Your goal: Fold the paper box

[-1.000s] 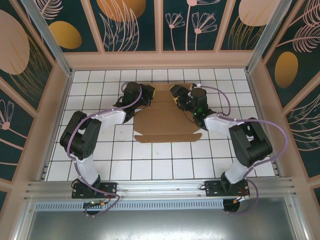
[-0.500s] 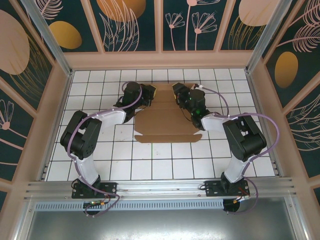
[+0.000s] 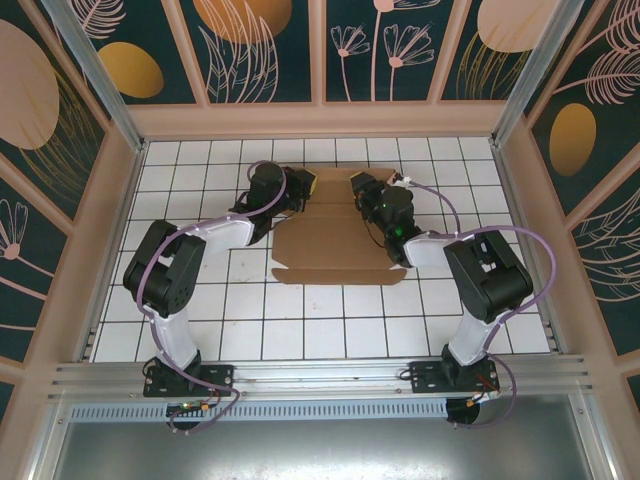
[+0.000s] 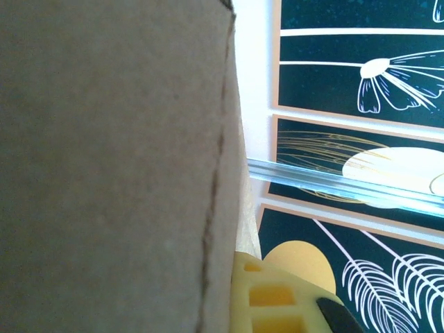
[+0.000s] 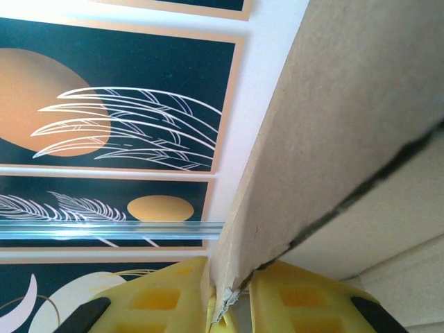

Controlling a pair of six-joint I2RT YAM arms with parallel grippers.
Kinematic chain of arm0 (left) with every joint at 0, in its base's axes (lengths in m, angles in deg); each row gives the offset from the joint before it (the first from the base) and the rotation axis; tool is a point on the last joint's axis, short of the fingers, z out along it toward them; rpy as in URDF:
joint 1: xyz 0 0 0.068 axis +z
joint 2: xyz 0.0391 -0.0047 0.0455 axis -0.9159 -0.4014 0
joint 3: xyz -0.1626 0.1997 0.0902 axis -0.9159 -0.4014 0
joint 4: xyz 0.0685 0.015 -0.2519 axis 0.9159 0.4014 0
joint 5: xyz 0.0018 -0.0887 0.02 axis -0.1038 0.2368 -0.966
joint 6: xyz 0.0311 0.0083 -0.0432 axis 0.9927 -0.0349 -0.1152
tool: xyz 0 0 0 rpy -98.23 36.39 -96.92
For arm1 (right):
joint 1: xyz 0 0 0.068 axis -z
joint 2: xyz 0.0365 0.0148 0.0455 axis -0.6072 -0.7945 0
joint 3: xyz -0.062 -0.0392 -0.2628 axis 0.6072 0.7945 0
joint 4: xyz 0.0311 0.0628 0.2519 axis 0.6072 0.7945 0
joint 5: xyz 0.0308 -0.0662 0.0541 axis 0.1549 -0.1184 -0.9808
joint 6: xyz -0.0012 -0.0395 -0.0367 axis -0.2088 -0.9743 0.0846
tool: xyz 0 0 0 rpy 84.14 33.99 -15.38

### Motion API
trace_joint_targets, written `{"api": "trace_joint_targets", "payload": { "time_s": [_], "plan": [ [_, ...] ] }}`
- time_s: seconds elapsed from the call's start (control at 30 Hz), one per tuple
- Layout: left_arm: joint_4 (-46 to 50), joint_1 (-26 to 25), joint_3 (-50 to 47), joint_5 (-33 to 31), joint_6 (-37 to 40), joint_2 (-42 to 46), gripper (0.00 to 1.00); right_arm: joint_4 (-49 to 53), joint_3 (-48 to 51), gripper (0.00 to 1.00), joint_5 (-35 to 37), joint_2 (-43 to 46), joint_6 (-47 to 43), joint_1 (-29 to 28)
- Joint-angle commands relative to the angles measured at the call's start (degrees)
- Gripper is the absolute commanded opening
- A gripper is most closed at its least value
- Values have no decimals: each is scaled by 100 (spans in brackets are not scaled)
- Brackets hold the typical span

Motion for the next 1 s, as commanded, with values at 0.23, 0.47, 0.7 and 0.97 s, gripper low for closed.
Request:
{"api": "trace_joint_targets", "payload": {
  "time_s": [0.23, 0.47, 0.7, 0.97],
  "plan": [
    [832, -32, 49, 77, 165, -272, 6, -242, 350, 34, 344, 19, 169, 368],
    [892, -32, 144, 114, 200, -345, 7, -234, 383, 23, 249, 12, 176, 445],
    [1042, -23, 171, 144, 494, -218, 24, -309, 334, 7, 260, 8, 255, 458],
    [1771, 21, -60, 109, 1583, 400, 54, -258, 415, 2, 315, 162, 355, 596]
  ]
}}
